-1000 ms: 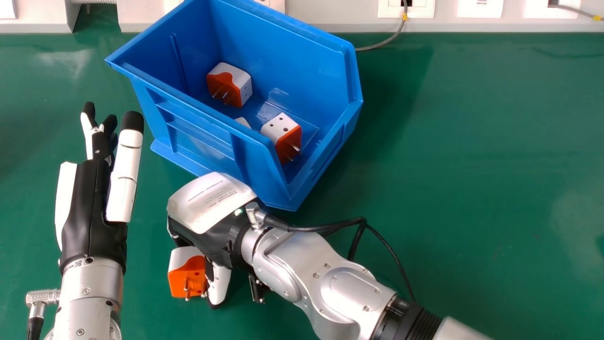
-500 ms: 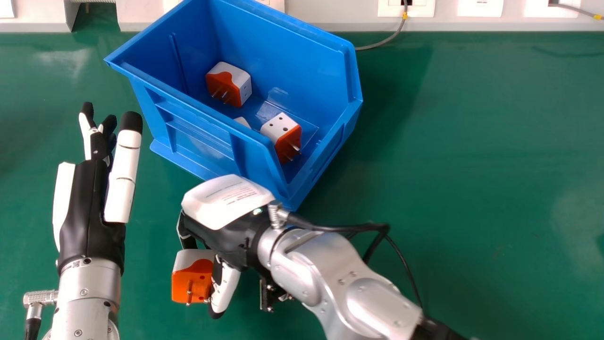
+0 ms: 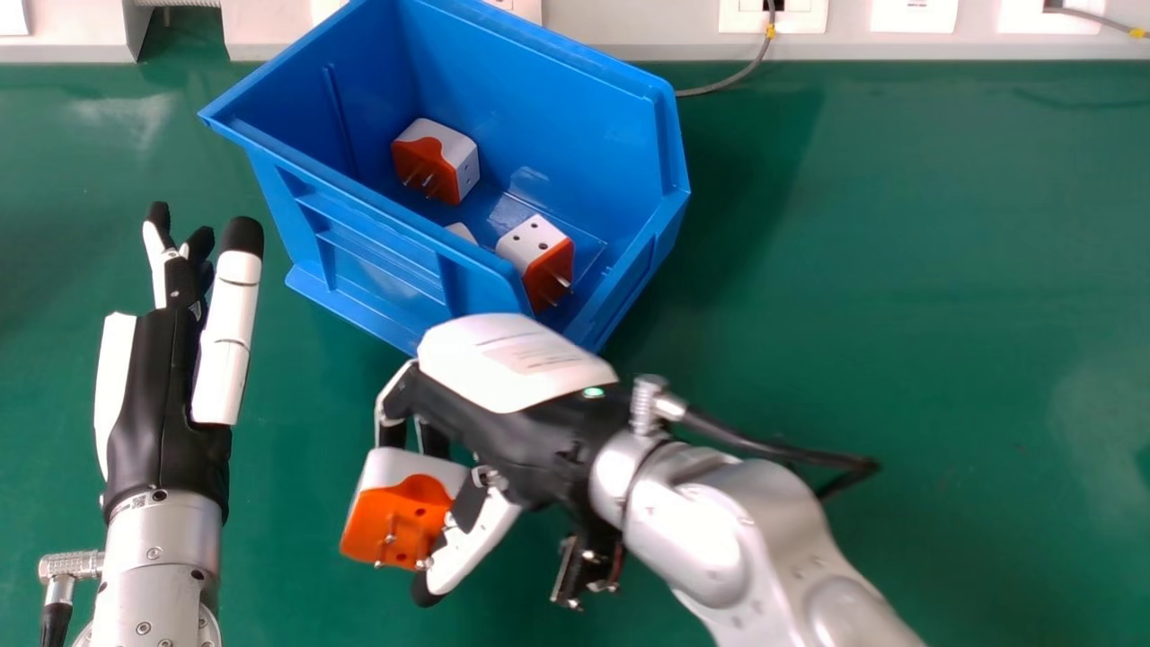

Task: Pick all objects and put in blue box

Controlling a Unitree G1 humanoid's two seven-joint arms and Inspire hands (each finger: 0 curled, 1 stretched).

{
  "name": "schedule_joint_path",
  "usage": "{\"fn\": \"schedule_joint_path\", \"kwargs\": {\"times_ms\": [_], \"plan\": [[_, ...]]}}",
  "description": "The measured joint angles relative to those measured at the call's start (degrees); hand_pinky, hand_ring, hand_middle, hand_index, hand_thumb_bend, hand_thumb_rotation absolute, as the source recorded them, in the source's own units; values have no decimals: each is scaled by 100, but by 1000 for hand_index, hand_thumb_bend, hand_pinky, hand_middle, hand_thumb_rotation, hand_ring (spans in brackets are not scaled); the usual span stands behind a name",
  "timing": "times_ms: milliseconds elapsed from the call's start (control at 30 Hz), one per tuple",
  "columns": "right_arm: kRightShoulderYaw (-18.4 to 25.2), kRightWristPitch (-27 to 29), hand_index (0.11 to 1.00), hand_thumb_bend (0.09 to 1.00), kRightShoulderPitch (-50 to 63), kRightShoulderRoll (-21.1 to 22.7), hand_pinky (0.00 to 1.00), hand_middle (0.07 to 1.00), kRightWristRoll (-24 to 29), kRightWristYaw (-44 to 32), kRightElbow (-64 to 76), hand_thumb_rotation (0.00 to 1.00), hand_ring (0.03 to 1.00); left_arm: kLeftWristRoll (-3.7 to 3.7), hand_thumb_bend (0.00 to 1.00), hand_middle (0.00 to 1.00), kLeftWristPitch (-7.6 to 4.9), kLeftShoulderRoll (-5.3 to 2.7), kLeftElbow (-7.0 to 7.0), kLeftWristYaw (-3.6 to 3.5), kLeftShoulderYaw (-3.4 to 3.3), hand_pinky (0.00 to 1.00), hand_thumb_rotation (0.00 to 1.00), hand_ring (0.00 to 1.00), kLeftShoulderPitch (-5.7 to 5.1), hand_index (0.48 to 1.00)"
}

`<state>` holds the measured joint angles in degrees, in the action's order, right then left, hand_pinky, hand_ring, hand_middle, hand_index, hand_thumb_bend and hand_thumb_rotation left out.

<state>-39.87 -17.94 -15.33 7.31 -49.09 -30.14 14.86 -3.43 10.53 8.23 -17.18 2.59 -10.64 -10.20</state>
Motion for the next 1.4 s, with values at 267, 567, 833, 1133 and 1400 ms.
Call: {"fn": "schedule_joint_path", "kwargs": {"times_ms": [267, 567, 833, 1133, 1400], "plan": [[571, -3, 482, 493, 822, 542, 27, 181, 166, -70, 1081, 132, 88, 7, 663, 982, -84, 58, 150, -19, -99, 948, 1000, 996, 89, 989], [1588, 258, 473, 489, 1580, 1327, 25, 172, 295, 5, 1908, 141, 82, 18, 681, 982, -119, 128, 280, -101, -166, 944, 1000, 993, 171, 990], [2480, 329, 473, 488, 1950, 1653, 44, 189, 370, 81, 2011, 144, 99, 22, 700, 981, -123, 135, 327, -108, -198, 942, 1000, 992, 198, 991], [3091, 237, 470, 489, 1759, 1661, 24, 154, 361, 324, 1807, 143, 77, 60, 710, 980, -121, 139, 353, -113, -214, 940, 1000, 991, 205, 990], [3111, 239, 470, 490, 815, 1629, 20, 141, 281, 670, 1043, 142, 72, 78, 702, 980, -118, 147, 353, -117, -214, 940, 1000, 991, 206, 990]]}}
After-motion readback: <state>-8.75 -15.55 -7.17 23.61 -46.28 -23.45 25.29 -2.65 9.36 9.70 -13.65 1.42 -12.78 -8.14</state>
